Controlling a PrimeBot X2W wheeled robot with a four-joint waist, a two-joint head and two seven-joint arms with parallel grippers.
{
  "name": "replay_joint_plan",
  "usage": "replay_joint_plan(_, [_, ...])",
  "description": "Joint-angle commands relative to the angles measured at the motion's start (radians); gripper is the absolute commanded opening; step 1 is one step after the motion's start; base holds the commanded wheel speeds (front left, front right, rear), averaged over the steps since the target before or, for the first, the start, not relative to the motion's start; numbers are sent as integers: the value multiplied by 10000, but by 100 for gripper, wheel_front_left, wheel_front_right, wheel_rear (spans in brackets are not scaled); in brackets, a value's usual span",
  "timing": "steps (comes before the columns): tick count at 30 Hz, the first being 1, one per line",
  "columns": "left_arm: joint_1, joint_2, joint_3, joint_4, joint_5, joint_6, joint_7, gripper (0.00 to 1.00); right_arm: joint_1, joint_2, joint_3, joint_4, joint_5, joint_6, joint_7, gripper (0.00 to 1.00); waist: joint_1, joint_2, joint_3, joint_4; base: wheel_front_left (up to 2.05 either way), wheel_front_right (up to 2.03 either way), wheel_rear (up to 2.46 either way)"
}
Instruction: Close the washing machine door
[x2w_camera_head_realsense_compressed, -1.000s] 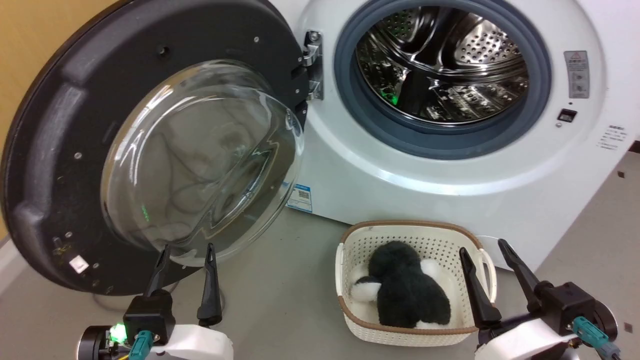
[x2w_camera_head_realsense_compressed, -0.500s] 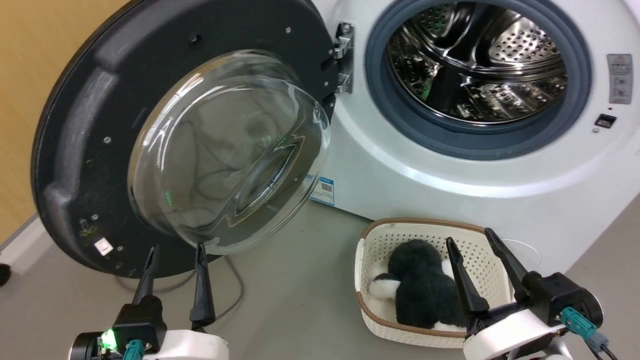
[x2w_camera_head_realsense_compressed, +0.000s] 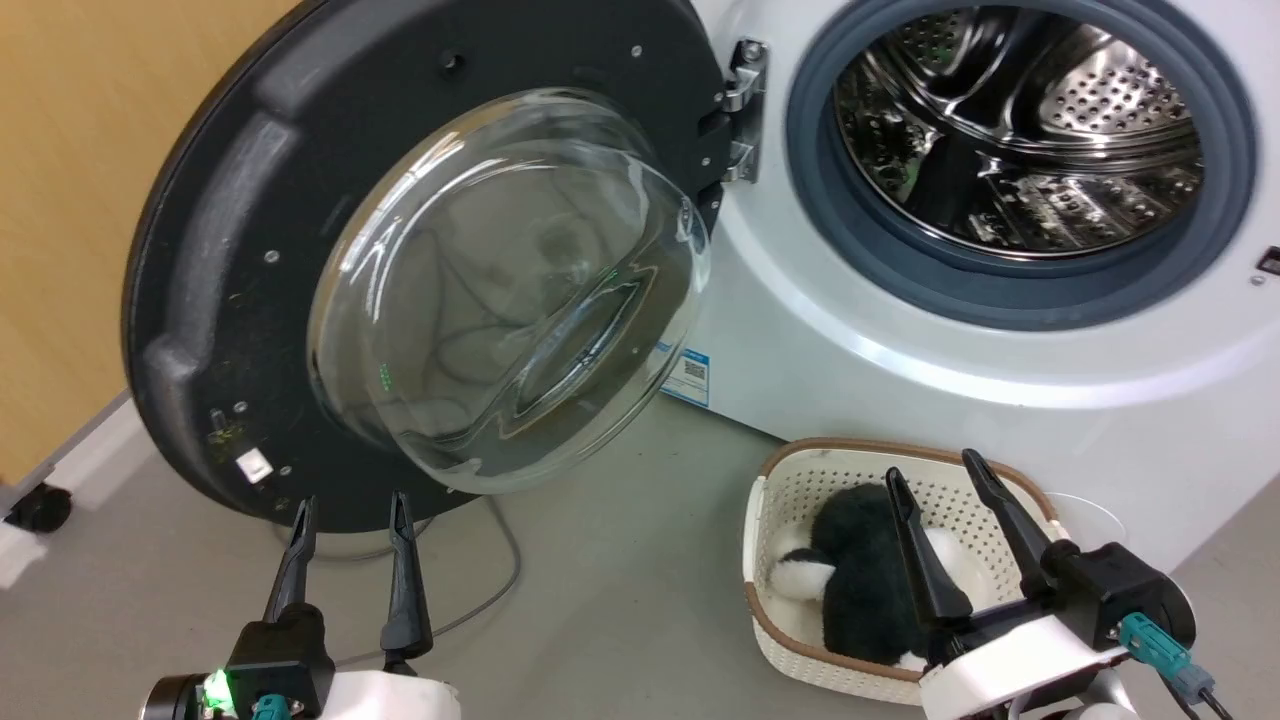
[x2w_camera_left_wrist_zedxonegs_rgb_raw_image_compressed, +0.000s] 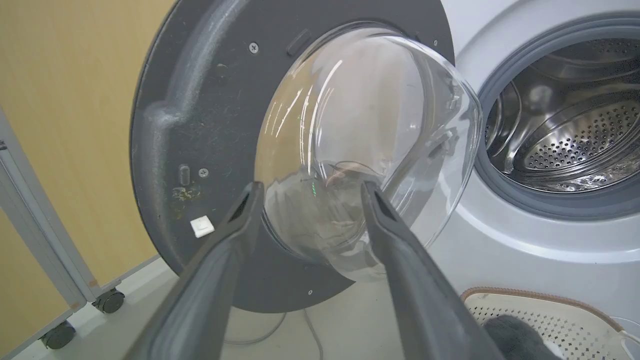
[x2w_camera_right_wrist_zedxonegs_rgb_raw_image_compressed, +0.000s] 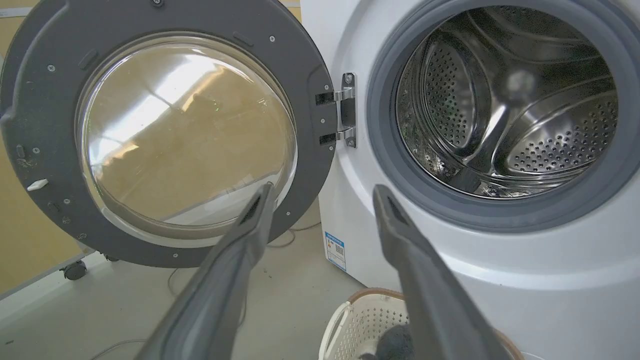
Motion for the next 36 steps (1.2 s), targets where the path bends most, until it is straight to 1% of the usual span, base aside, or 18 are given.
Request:
replay_joint_plan(1, [78, 1, -13, -41, -43, 44, -116, 100, -193, -55, 39, 47, 84, 6, -110, 100, 0, 0, 14, 83, 0, 0, 0])
replay_joint_plan(14, [160, 1, -44, -62, -34, 108, -388, 100, -196, -20, 290, 120, 269, 7, -381, 100, 0, 0, 16, 646, 0, 0, 0])
replay_joint_plan(23, [250, 1, -43, -158, -53, 230, -575, 100, -325, -18, 487, 249, 408, 8, -568, 100, 0, 0, 20, 1045, 0, 0, 0])
replay_joint_plan(33, [273, 1, 74, -175, -193, 315, -577, 100, -357, 0, 528, 293, 455, 8, -569, 100, 0, 0, 55, 1056, 0, 0, 0])
replay_joint_plan(34, [268, 1, 93, -225, -287, 340, -577, 45, -360, -6, 537, 290, 458, 8, -569, 100, 0, 0, 67, 1058, 0, 0, 0])
replay_joint_plan(35, [245, 1, 130, -335, -451, 360, -577, 0, -362, -13, 538, 283, 459, 8, -569, 100, 0, 0, 80, 1059, 0, 0, 0])
replay_joint_plan(36, [245, 1, 130, -335, -451, 360, -577, 0, -362, -13, 538, 283, 459, 8, -569, 100, 0, 0, 80, 1059, 0, 0, 0])
